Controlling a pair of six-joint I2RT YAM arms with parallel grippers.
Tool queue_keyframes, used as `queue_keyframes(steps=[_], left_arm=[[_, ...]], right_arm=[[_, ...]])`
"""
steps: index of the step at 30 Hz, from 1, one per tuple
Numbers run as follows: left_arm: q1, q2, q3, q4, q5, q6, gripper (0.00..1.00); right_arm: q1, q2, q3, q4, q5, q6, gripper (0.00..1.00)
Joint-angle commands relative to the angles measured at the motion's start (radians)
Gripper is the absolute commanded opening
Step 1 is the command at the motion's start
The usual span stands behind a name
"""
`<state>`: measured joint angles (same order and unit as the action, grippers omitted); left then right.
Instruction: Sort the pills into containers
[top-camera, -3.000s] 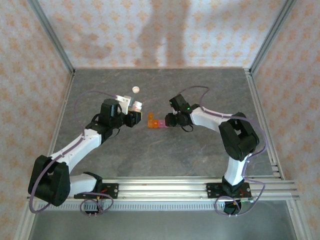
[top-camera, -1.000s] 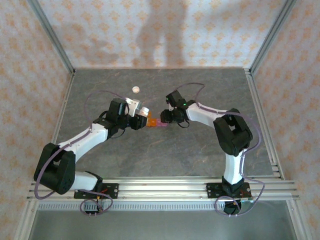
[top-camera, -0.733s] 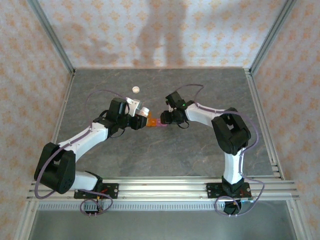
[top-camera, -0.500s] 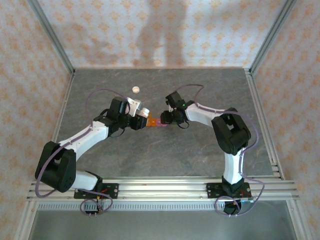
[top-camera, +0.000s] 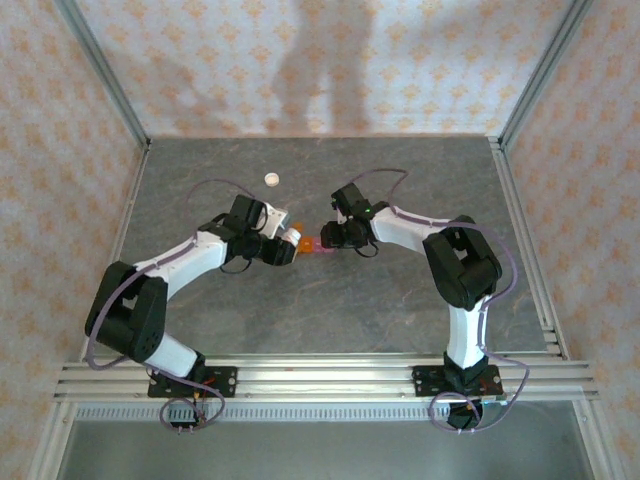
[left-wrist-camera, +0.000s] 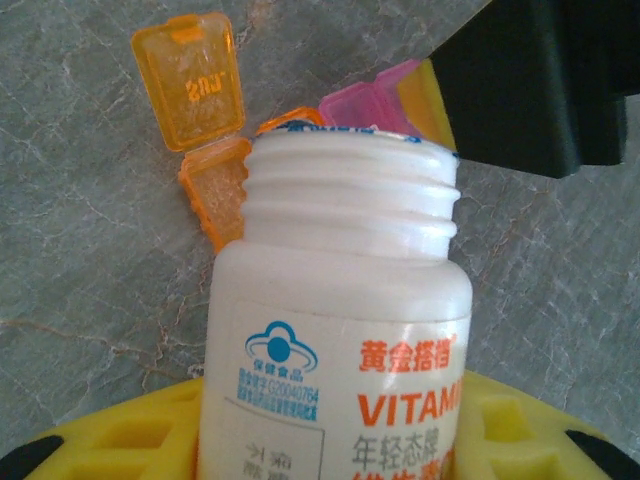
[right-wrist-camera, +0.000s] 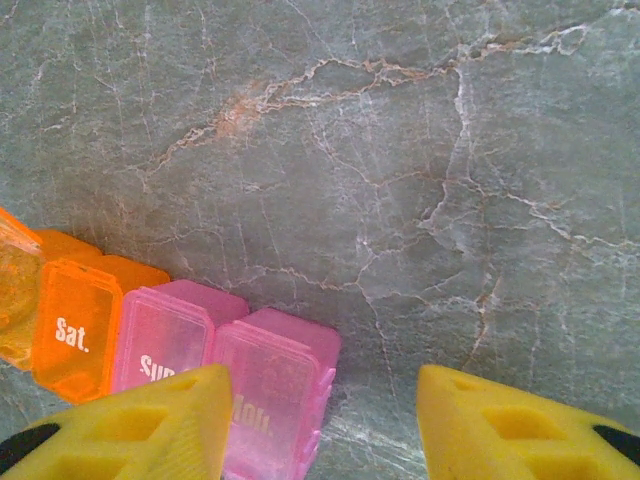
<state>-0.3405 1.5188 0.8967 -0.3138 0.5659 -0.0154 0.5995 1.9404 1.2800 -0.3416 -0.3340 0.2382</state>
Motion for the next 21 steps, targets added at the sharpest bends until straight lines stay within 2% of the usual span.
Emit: queue_keyframes(steps=[1, 12, 21], left_arm=[[-0.008, 0.028, 0.053, -0.071, -0.001, 0.03, 0.0], [-0.008, 0.097, 0.118, -0.143, -0.026, 0.047, 0.0], [-0.008, 0.177, 0.227, -0.275, -0.07, 0.063, 0.0]], right_arm=[[0.003, 0.014, -0.022, -0.003, 0.009, 0.0, 0.51], [0.003, 0.012, -0.027, 0.002, 0.008, 0.003, 0.51], [0.002, 0.015, -0.03, 0.001, 0.006, 0.003, 0.51]])
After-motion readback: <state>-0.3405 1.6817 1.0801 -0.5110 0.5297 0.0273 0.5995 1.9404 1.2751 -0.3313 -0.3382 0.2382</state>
